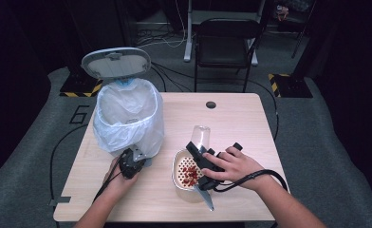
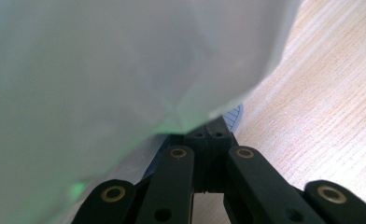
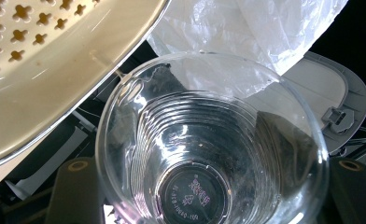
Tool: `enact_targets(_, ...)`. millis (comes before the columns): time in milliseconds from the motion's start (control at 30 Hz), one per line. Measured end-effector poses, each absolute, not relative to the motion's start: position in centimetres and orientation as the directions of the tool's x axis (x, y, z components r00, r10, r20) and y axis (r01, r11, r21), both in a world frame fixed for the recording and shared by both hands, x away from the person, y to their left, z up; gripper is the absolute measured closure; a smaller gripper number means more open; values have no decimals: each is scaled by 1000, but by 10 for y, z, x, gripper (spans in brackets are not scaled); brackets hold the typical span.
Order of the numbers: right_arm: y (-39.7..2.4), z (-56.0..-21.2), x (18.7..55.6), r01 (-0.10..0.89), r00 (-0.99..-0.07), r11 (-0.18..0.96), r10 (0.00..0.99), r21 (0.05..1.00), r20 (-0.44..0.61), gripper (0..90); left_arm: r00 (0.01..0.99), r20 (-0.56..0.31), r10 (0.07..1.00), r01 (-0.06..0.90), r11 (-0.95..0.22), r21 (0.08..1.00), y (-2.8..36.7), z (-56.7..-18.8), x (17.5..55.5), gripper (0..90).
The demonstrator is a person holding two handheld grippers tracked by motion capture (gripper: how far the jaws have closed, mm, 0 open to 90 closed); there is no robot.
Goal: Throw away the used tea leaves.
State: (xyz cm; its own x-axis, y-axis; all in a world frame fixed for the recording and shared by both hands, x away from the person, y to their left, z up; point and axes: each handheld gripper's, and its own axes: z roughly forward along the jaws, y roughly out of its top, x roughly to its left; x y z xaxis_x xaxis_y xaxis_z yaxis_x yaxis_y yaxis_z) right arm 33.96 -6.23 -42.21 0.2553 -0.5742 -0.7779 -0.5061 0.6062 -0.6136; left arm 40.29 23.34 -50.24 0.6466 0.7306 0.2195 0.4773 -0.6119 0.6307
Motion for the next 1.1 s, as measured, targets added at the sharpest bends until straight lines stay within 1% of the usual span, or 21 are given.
enact_targets(233, -62, -420, 339, -509, 246, 610, -573, -607, -782, 340, 647, 212, 732, 482, -608, 631, 233, -502, 403, 900)
enact_targets(267, -63, -423, 340, -509, 242, 641, -534, -575, -810, 340, 647, 209, 733, 483, -606, 632, 233, -502, 403, 900)
enact_targets(300, -64, -423, 340, -511, 239, 645, -529, -569, -814, 340, 646, 215, 733, 480, -608, 633, 233, -503, 403, 900)
enact_targets(333, -62, -419, 339, -509, 245, 613, -570, -604, -785, 339, 646, 216, 732, 479, -609, 632, 233, -503, 403, 900)
enact_targets(367, -62, -418, 339, -511, 247, 608, -573, -608, -781, 340, 646, 216, 732, 479, -609, 632, 233, -503, 403, 900)
enact_targets(400, -63, -421, 339, -511, 236, 640, -536, -573, -810, 339, 646, 216, 732, 479, -609, 632, 233, -502, 403, 900)
enact_targets(467, -65, -421, 339, -515, 218, 660, -515, -546, -829, 338, 642, 208, 738, 489, -603, 630, 233, -503, 402, 900)
enact_targets(500, -64, -419, 339, -513, 228, 655, -519, -555, -824, 339, 638, 198, 744, 495, -593, 636, 233, -503, 402, 900)
enact_targets(600, -64, -416, 340, -525, 204, 659, -516, -538, -832, 338, 641, 202, 740, 489, -597, 636, 233, -503, 402, 900)
enact_targets(733, -64, -413, 341, -532, 197, 661, -511, -530, -836, 336, 636, 186, 749, 495, -581, 646, 232, -504, 402, 900)
enact_targets(967, -63, -406, 342, -552, 147, 676, -497, -488, -855, 337, 649, 190, 737, 485, -593, 642, 233, -503, 403, 900)
enact_targets(1033, -63, -401, 342, -564, 90, 703, -468, -433, -879, 337, 652, 197, 732, 480, -600, 641, 233, -502, 403, 900)
enact_targets(1067, -63, -400, 342, -568, 92, 705, -458, -424, -884, 337, 656, 222, 722, 463, -616, 637, 234, -502, 403, 900)
enact_targets(1100, -61, -395, 343, -580, 86, 682, -493, -446, -866, 336, 657, 226, 719, 459, -620, 636, 234, -501, 403, 900)
